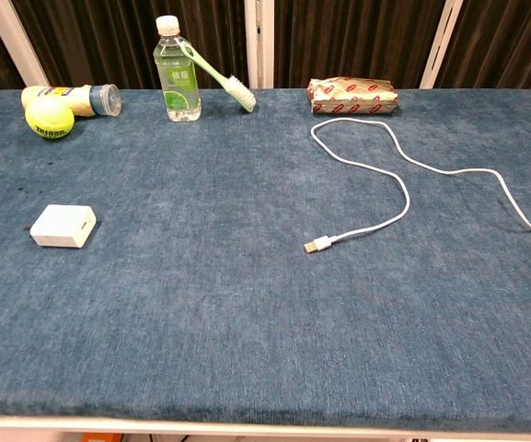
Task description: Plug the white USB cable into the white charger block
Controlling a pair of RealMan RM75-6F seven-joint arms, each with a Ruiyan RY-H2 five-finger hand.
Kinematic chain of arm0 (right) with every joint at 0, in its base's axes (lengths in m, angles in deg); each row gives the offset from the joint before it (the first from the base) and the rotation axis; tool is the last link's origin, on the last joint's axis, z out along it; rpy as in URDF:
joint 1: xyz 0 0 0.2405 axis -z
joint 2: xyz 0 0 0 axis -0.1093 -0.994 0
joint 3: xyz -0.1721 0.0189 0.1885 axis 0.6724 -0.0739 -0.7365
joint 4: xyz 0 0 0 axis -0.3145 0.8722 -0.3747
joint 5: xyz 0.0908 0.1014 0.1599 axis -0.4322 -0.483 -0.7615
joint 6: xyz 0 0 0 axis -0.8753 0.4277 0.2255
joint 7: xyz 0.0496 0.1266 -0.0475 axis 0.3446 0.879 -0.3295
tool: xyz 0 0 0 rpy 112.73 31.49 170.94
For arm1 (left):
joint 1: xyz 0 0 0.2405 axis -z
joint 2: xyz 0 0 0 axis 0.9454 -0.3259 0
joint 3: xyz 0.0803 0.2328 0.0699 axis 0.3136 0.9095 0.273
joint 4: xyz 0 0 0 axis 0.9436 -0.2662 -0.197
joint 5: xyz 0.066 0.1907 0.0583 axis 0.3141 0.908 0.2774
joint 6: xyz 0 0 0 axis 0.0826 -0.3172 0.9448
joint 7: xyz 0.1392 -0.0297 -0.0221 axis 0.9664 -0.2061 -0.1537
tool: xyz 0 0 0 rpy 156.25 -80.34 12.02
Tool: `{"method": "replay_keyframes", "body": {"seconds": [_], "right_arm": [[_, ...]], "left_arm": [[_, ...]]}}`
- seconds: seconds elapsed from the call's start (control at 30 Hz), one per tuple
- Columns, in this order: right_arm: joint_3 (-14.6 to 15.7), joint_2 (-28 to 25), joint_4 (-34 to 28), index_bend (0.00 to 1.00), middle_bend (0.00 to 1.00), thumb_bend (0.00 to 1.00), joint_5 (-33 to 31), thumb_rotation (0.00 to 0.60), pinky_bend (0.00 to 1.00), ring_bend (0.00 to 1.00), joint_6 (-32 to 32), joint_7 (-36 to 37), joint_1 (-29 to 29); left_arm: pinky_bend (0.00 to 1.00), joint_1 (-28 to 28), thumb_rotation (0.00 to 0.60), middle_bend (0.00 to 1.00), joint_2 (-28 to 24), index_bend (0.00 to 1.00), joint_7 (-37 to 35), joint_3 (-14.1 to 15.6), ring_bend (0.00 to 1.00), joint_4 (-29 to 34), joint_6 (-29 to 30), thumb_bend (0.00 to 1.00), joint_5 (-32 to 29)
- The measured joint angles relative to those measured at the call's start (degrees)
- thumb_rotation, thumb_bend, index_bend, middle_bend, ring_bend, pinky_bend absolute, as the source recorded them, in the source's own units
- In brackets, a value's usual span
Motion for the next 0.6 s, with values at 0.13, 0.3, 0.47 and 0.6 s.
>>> {"method": "replay_keyframes", "body": {"seconds": [0.13, 0.3, 0.47, 0.6], "right_arm": [[0.0, 0.0, 0.2, 0.23, 0.30, 0.16, 0.1, 0.600, 0.12, 0.12, -0.4, 0.3, -0.3], [0.3, -0.1, 0.2, 0.23, 0.31, 0.16, 1.6, 0.600, 0.12, 0.13, -1.5, 0.6, -1.4], [0.3, 0.3, -0.5, 0.24, 0.32, 0.19, 4.0, 0.600, 0.12, 0.15, -5.0, 1.2, -4.6], [0.0, 1.0, -1.9, 0.24, 0.32, 0.21, 5.3, 0.600, 0.12, 0.15, -10.6, 0.4, -8.8]], "left_arm": [[0.01, 0.2, 0.600, 0.14, 0.0, 0.09, 0.3, 0.0, 0.03, 0.3, -0.5, 0.10, -0.3], [0.01, 0.3, 0.600, 0.14, 0.0, 0.09, 0.6, 0.0, 0.03, 0.7, -0.2, 0.10, 0.1], [0.01, 0.4, 0.600, 0.14, 0.2, 0.09, 0.5, 0.0, 0.03, 0.8, -0.1, 0.10, 0.4], [0.01, 0.3, 0.600, 0.14, 0.2, 0.09, 0.4, 0.2, 0.03, 0.9, 0.0, 0.10, 0.5]]}}
